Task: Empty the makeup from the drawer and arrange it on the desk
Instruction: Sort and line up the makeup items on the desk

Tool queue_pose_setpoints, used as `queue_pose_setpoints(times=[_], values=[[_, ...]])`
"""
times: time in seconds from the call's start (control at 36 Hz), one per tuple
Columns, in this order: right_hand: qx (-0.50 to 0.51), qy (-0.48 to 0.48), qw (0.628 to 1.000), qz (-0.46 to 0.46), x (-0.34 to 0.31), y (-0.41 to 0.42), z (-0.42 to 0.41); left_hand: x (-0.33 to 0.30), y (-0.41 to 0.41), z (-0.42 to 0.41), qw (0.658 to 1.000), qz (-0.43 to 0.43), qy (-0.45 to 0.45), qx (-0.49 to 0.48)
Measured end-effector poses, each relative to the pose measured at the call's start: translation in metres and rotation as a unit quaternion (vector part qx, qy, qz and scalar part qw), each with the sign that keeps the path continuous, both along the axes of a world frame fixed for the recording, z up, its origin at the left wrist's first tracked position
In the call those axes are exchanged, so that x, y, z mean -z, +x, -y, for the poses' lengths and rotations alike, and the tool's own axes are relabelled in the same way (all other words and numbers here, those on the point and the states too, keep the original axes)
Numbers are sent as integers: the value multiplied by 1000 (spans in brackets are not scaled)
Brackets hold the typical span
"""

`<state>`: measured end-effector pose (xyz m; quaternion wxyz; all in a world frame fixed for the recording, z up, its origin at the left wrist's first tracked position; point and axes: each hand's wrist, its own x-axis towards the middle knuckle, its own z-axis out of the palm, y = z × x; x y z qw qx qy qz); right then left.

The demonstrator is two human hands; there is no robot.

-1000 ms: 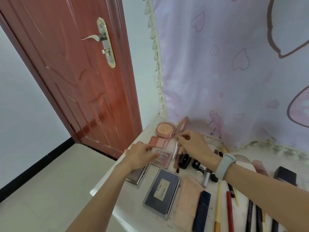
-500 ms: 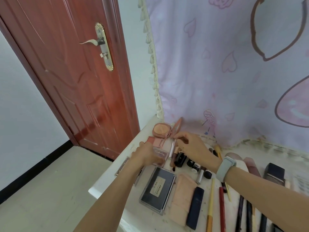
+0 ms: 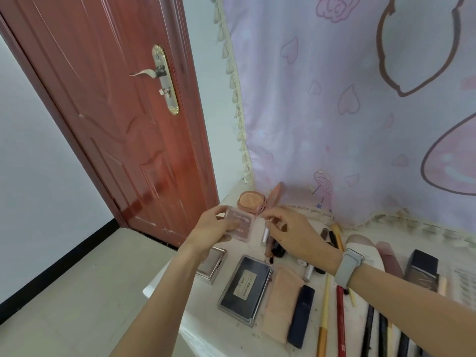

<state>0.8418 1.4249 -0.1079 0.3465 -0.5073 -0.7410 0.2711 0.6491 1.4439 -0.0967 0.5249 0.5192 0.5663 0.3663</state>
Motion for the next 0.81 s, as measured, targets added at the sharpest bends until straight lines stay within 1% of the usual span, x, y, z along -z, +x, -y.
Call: queue_pose_setpoints(times=[0.06, 0.14, 0.17, 0.25, 0.33, 0.39, 0.5, 0.64, 0.72, 0.81], values=[[-30, 45, 998, 12, -3, -7, 4, -5, 0, 4, 995, 97, -26, 7], [-40, 161, 983, 73, -9, -16, 8, -12, 1, 9, 978, 199, -47, 46], [-40, 185, 979, 80, -10, -18, 9, -14, 1, 10, 971, 228, -51, 60], [-40, 209, 976, 52, -15, -20, 10, -19, 1, 14, 942, 318, -71, 83], [-29, 188, 982, 12, -21, -17, 8, -20, -1, 17, 907, 402, -103, 76], [-25, 163, 986, -3, -23, -17, 9, -19, 0, 18, 902, 412, -98, 78], [-49, 171, 984, -7, -30, -20, 11, -18, 5, 20, 918, 376, -78, 103], [-82, 172, 981, 40, -37, -18, 10, -19, 4, 19, 932, 337, -74, 113], [-67, 180, 978, 78, -38, -18, 10, -17, 3, 19, 934, 331, -85, 104], [-28, 196, 973, 118, -36, -20, 11, -16, 5, 19, 939, 322, -90, 85]])
